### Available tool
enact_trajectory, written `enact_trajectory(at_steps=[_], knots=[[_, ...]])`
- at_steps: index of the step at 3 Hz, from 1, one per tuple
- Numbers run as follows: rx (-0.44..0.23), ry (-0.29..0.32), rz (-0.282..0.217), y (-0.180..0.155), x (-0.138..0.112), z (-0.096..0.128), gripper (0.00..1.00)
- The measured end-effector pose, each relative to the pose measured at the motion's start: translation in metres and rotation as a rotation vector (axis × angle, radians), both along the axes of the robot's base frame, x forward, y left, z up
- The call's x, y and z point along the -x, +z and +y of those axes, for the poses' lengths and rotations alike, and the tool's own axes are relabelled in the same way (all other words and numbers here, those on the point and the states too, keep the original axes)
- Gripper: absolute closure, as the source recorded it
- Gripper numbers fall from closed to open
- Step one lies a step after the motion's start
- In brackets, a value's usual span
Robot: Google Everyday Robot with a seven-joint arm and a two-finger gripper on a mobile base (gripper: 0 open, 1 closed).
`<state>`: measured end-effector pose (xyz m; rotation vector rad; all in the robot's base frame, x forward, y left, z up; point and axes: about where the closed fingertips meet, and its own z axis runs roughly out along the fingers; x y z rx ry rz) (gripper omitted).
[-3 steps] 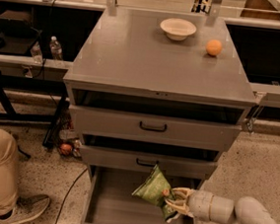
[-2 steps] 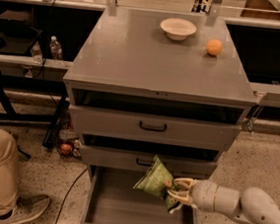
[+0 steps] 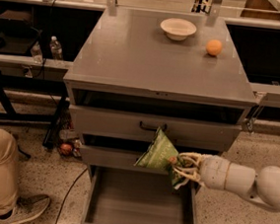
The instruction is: Pick green jalapeno chip bag from bottom drawer and place on counter
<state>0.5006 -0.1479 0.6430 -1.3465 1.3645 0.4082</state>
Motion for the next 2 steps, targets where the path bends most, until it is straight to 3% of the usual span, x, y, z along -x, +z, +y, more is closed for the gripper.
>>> enact_trajectory(at_steps=[1,2], knots=[[0.025,0.02,-0.077,0.0371,-0.006,0.0076,1.0],[0.025,0.022,-0.079,0.0384,-0.0061,0.0086,1.0]])
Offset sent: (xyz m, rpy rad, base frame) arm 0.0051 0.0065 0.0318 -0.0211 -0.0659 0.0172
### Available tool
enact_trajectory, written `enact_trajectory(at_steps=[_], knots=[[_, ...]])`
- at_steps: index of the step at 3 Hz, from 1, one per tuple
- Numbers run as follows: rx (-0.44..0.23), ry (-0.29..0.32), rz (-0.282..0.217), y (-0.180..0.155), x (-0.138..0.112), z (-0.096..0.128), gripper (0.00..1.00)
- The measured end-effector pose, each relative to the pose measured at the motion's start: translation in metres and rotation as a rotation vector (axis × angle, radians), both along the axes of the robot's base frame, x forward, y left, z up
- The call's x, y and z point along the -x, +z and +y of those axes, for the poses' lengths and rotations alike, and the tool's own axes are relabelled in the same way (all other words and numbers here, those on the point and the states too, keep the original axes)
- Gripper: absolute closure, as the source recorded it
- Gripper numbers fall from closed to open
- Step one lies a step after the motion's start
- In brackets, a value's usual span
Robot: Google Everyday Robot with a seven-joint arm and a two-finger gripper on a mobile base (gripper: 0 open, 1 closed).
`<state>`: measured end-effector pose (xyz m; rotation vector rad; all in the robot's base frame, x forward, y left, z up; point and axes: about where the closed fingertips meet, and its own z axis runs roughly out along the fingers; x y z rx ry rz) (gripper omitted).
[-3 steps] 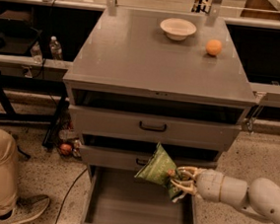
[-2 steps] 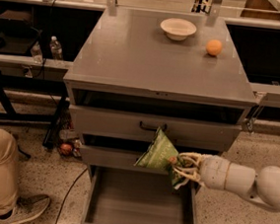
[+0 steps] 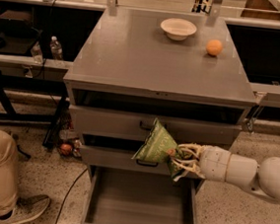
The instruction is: Pick green jalapeno chip bag from bottom drawer and place on counter
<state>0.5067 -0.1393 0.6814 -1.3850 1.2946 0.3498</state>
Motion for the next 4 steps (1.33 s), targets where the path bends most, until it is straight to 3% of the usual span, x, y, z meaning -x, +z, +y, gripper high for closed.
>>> enact_trajectory(at_steps=[2,3,4], knots=[[0.047,-0.018,-0.136,0.065,-0.009,-0.008,1.0],[0.136,-0.037,-0.221,0.117,-0.034,-0.011,1.0],[0.202,-0.045,-0.26,0.153,-0.074,-0.01,1.0]])
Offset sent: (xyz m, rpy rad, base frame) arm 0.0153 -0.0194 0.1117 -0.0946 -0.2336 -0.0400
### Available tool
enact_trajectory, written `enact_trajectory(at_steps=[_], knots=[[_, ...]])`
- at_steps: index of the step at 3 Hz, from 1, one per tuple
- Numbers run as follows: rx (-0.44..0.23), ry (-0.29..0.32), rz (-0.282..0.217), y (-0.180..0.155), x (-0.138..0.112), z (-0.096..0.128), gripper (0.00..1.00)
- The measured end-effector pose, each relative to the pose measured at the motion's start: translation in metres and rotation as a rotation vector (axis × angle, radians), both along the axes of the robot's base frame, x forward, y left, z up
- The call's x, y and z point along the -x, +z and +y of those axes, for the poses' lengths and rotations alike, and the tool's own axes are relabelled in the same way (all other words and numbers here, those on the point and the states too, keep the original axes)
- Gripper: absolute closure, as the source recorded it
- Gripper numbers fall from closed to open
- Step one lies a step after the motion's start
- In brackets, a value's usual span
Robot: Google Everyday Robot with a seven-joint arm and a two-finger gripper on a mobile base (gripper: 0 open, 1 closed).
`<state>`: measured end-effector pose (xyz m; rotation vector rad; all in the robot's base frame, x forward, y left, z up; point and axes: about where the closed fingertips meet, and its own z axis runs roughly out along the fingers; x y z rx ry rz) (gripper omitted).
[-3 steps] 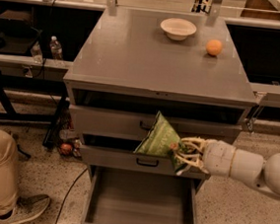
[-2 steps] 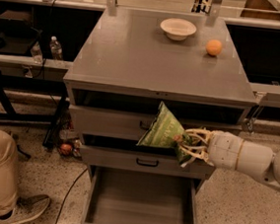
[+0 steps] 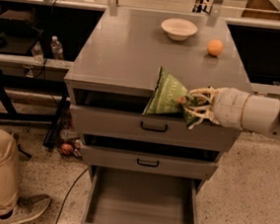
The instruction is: Pick green jalapeno chip bag from bottom drawer and place on counter
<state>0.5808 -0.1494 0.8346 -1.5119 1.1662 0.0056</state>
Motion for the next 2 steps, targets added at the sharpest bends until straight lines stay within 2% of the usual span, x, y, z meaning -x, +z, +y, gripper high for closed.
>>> enact_trajectory(at_steps=[1,2], knots=[[0.021,0.006,-0.04,0.041,-0.044,0.01,1.0],[0.028,0.032,-0.097,0.094,-0.087,0.033,1.0]])
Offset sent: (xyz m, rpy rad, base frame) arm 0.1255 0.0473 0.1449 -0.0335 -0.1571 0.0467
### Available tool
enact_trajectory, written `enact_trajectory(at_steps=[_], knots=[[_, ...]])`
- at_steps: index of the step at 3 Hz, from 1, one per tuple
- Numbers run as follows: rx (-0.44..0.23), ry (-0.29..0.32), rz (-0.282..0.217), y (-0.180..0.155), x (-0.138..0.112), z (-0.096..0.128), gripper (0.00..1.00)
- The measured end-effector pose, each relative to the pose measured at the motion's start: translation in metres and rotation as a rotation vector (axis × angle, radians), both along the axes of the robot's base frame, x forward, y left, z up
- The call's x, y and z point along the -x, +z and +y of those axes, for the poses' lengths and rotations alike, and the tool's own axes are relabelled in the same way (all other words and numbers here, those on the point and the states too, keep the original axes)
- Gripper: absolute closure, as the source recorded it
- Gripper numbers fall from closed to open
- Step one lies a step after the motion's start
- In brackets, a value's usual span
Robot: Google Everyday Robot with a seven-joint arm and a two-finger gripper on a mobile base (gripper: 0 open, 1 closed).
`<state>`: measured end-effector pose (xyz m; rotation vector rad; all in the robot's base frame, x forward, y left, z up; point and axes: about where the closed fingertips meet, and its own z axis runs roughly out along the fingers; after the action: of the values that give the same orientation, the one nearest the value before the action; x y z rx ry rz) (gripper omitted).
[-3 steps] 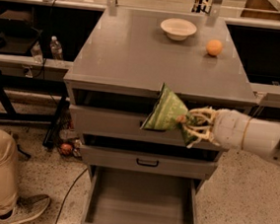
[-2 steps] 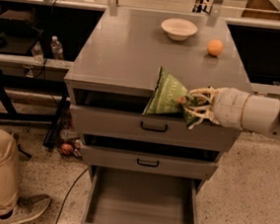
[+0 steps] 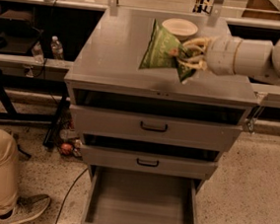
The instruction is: Pick green jalapeno chip bag from bottom drawer and place on counter
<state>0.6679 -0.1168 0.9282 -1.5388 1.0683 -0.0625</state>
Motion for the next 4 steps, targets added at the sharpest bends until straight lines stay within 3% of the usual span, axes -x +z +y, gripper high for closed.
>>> enact_trajectory(at_steps=[1,3,4], knots=[[0.005,0.031,-0.022,0.031,-0.032,0.022,1.0],[0.008,0.059,0.088,0.004,-0.079,0.046,1.0],[0.0,0.045,0.128,-0.008,-0.096,0.047,0.87]])
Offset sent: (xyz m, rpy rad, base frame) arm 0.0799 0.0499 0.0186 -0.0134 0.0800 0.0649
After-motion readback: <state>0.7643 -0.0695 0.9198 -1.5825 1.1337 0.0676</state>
